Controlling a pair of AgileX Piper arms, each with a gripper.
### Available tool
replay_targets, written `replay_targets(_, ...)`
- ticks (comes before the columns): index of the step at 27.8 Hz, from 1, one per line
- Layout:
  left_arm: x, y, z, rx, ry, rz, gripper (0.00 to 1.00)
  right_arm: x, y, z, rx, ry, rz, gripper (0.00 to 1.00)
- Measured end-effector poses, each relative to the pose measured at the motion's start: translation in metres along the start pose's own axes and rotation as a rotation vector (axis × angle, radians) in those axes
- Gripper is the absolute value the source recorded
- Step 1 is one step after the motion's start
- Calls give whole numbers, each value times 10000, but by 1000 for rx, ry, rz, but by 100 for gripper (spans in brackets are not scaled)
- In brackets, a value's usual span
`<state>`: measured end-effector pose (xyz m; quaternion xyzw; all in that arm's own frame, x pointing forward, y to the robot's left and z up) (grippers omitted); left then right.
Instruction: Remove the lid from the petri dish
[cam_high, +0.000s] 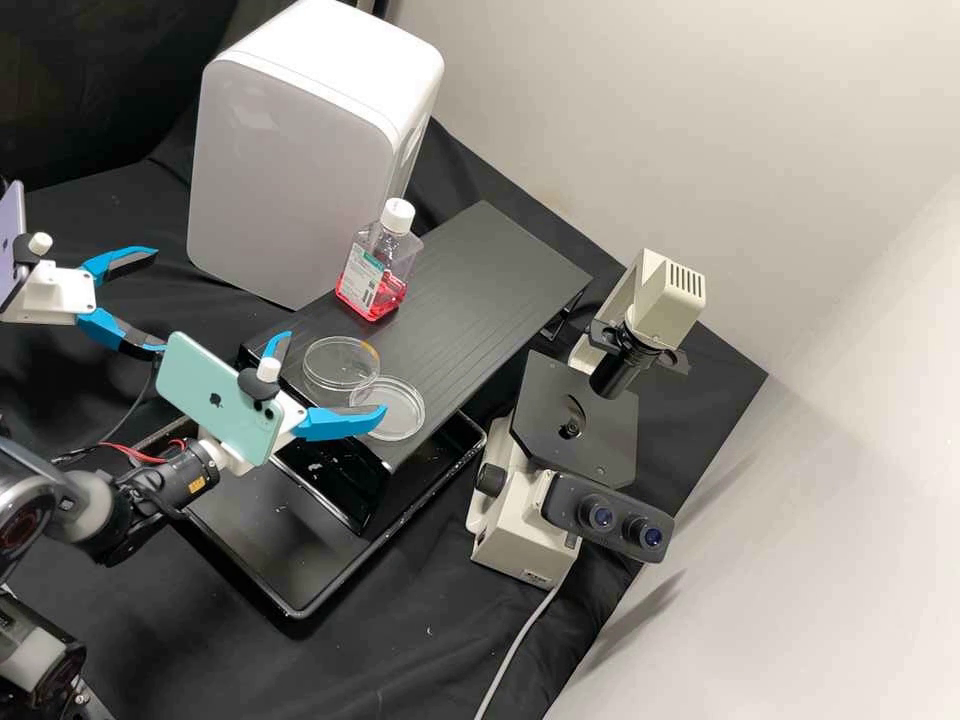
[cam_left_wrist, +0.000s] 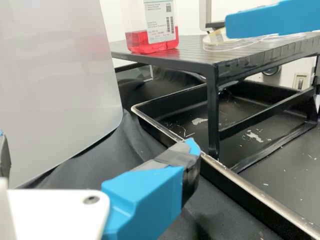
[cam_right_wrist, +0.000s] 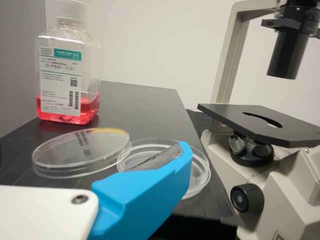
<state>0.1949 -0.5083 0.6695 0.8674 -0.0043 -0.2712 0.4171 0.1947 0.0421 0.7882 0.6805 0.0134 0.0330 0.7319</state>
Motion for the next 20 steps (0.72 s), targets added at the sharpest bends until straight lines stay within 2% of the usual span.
replay_targets(2, -10, 36, -8, -2, 0, 14, 100, -115, -4, -25, 21, 9, 0, 100)
replay_targets(4, -13, 52, -15, -4, 2, 21, 100, -202, -10, -41, 29, 4, 5, 100)
replay_targets(5, -15, 58, -14, -5, 2, 23, 100, -234, -8, -51, 33, 0, 12, 100)
replay_targets(7, -17, 65, -13, -5, 1, 28, 100, -273, 13, -81, 59, 0, 31, 100)
replay_targets(10, -17, 65, -13, -7, 1, 28, 100, -302, 23, -116, 87, 11, 41, 100)
replay_targets(12, -17, 65, -13, -7, 1, 28, 100, -306, 28, -123, 94, 15, 43, 100)
replay_targets(17, -17, 65, -13, -7, 1, 28, 100, -301, 41, -108, 143, 8, 51, 100)
replay_targets(20, -17, 65, -13, -7, 1, 28, 100, -286, 15, -83, 164, -8, 41, 100)
